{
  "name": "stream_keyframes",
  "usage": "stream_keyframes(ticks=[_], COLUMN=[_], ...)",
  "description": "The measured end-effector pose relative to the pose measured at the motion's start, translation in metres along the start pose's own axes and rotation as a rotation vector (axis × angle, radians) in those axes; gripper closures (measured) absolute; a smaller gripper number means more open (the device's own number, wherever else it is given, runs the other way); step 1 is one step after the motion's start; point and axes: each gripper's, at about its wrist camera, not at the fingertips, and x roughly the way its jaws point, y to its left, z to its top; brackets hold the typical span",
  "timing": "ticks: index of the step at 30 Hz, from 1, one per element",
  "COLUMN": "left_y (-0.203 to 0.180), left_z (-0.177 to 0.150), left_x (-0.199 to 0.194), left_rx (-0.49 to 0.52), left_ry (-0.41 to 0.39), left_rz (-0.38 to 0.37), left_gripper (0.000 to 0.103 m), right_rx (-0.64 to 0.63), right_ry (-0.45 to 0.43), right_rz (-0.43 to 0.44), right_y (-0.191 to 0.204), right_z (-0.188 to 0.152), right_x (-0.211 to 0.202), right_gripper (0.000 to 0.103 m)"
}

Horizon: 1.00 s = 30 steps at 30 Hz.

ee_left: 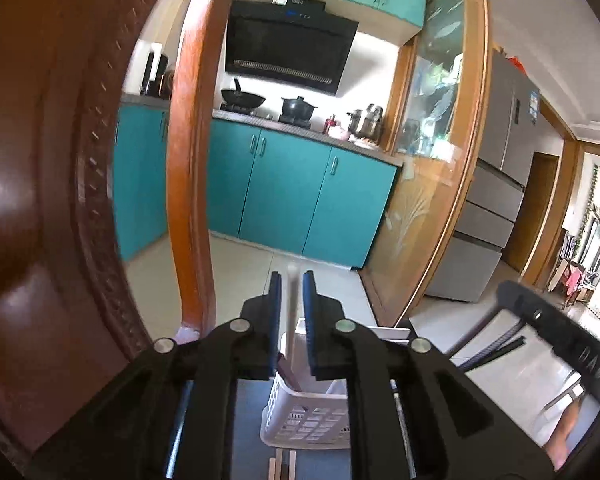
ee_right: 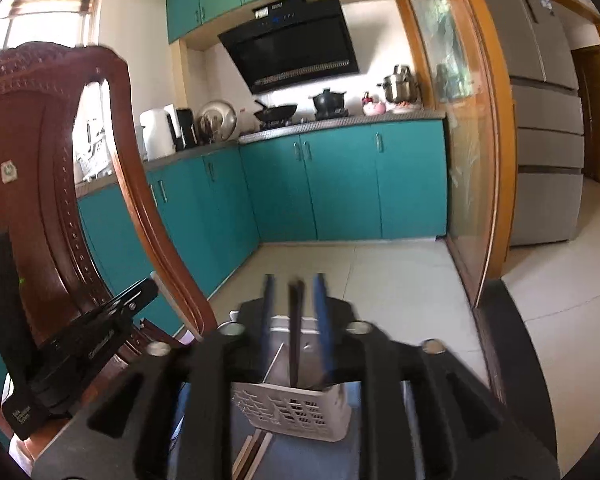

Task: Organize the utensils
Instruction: 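Lift both chopsticks over the white basket and open both tools to drop them, then lower both open tools toward the remaining cream chopsticks on the cloth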

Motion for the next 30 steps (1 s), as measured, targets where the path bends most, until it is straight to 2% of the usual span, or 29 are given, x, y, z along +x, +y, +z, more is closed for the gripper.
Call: stream_keyframes(ticks=[4,5,7,9,11,14,15,17,20,23,29,30], left_y=[0.010,0.013,0.019,0.022,0.027,0.028,0.028,0.031,0.042,0.050,0.055,0.057], left_z=[-0.005,-0.010,-0.021,-0.035,-0.052,-0.084,-0.093,-0.104,-0.115,-0.119,-0.129,-0.133], left_x=[-0.043,-0.052,-0.064,-0.067,-0.069,-0.059,-0.055,-0.051,-0.049,-0.050,-0.038,-0.036], left_rx=[-0.003,0.001,0.004,0.016,0.032,0.100,0.121,0.134,0.120,0.101,0.099,0.094], left_ry=[-0.066,-0.069,-0.036,0.007,0.042,0.144,0.182,0.238,0.296,0.316,0.400,0.428], left_rz=[-0.002,0.004,-0.001,0.007,0.030,0.056,0.071,0.095,0.116,0.128,0.126,0.125], left_gripper=[0.085,0.082,0.082,0.082,0.082,0.082,0.082,0.083,0.083,0.083,0.083,0.083], right_rx=[0.021,0.024,0.012,-0.005,-0.045,-0.086,-0.073,-0.033,0.006,0.039,-0.007,-0.015], right_ry=[-0.065,-0.076,-0.083,-0.039,0.042,0.211,0.334,0.509,0.640,0.683,0.621,0.621], right_rz=[0.022,0.040,0.123,0.216,0.248,0.188,0.173,0.154,0.107,0.043,-0.023,-0.034], right_y=[-0.009,-0.008,-0.001,0.012,0.026,0.038,0.037,0.034,0.031,0.030,0.044,0.045], right_z=[0.006,0.007,0.001,-0.010,-0.027,-0.073,-0.099,-0.136,-0.173,-0.192,-0.189,-0.189], right_x=[-0.040,-0.047,-0.065,-0.068,-0.056,-0.009,0.022,0.066,0.104,0.131,0.146,0.146], right_gripper=[0.072,0.072,0.072,0.072,0.072,0.072,0.073,0.078,0.078,0.078,0.078,0.081])
